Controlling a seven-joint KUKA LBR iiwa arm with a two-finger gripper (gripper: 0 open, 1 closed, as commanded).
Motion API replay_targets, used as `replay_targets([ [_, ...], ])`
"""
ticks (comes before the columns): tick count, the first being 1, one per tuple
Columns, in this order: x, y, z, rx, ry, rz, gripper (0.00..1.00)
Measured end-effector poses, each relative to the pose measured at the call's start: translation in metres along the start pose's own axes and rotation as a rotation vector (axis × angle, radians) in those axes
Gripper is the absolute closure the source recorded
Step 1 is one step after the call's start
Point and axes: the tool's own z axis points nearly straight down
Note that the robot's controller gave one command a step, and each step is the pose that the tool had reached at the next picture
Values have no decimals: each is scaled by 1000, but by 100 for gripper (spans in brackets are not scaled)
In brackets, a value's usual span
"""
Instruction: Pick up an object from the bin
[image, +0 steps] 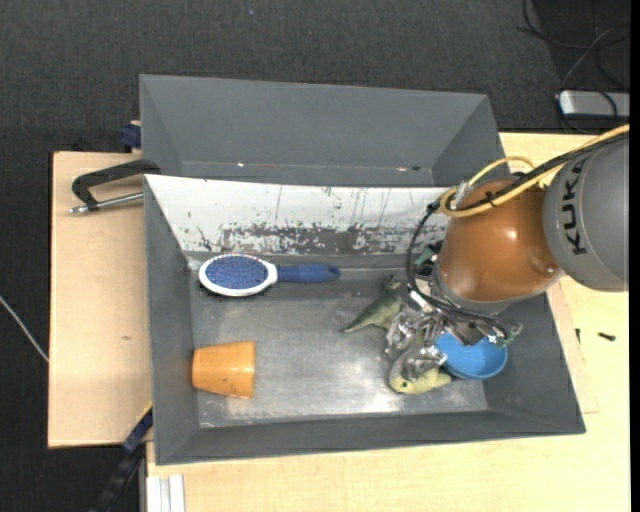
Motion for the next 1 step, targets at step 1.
replay_targets([
  [1,-5,0,0,7,-20,-1,0],
])
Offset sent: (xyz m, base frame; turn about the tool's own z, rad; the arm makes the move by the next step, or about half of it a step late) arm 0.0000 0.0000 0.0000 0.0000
